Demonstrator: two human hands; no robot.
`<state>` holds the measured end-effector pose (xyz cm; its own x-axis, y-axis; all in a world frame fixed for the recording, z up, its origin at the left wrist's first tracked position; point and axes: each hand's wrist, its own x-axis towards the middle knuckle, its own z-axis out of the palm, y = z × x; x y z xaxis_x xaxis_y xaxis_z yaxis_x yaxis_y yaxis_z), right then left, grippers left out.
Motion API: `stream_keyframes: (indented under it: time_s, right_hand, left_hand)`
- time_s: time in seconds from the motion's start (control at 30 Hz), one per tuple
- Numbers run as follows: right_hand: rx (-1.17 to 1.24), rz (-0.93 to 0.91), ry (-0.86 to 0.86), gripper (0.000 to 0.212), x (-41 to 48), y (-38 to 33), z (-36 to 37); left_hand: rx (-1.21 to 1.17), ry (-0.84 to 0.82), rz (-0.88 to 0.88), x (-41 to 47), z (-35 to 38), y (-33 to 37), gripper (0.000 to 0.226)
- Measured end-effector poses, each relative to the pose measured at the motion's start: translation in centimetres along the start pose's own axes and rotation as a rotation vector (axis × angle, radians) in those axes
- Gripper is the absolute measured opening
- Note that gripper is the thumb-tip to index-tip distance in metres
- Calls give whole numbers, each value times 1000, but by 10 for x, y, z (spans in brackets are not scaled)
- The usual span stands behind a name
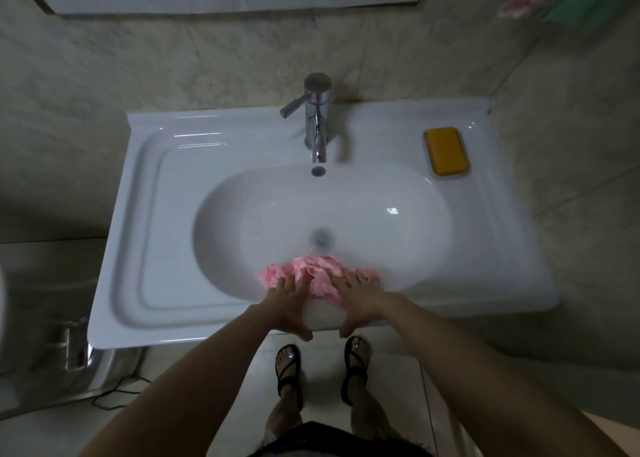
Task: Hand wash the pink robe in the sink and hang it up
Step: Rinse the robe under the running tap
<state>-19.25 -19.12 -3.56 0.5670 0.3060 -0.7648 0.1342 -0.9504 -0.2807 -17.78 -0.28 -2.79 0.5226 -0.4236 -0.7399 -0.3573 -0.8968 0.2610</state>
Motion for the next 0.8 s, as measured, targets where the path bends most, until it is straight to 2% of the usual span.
stream_keyframes:
  time_s: [0.8]
  right_hand:
    - [64, -7, -4, 129, 4, 7, 7]
  left_hand:
    - [1, -13, 6, 4, 2, -3, 129]
